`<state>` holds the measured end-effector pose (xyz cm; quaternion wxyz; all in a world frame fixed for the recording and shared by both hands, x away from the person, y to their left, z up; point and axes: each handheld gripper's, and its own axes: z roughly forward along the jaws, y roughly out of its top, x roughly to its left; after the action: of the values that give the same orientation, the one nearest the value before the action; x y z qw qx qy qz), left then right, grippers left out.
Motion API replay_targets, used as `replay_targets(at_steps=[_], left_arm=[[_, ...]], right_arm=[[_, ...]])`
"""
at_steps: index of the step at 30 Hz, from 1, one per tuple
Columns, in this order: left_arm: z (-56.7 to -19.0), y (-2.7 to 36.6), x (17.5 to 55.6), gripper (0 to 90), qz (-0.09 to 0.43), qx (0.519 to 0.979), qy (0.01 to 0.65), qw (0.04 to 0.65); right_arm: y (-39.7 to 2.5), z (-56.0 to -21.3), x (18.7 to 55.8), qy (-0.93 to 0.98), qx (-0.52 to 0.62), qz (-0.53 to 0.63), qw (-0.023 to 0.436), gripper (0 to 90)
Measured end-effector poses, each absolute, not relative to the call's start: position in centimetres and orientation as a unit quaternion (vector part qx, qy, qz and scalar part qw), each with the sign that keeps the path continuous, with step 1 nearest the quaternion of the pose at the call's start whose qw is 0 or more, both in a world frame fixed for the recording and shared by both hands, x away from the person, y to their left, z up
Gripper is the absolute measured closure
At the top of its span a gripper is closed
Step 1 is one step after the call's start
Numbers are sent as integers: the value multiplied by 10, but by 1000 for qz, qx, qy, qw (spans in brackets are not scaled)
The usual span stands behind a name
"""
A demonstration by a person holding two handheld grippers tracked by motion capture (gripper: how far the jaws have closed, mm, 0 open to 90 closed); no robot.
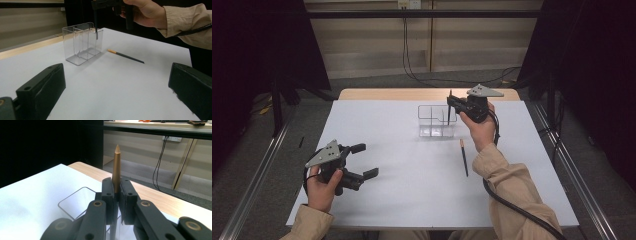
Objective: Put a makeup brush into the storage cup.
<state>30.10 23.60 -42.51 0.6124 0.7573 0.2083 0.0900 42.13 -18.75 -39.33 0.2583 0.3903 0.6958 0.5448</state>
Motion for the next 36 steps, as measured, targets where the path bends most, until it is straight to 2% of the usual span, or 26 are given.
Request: replay_targets(at_steps=[19,21,23,26,29,33,36], left_arm=[[-425,236,301,9,91,758,209,612],[-425,236,301,9,91,758,209,611],[-425,237,301,9,90,758,210,612],[-425,237,301,9,91,758,209,611],[-424,237,301,9,93,758,210,611],[-424,237,301,9,92,758,210,610],[-424,236,301,9,94,758,210,610]], right_arm=[[-187,-397,419,700,390,542,255,829],[-187,-397,419,698,390,545,253,747],[-186,-399,421,702,391,540,249,536],[-186,-399,420,697,387,546,258,447],[-188,-399,420,682,398,558,256,252],[-190,-395,417,677,404,556,263,125],[-193,-393,415,676,405,557,262,102]])
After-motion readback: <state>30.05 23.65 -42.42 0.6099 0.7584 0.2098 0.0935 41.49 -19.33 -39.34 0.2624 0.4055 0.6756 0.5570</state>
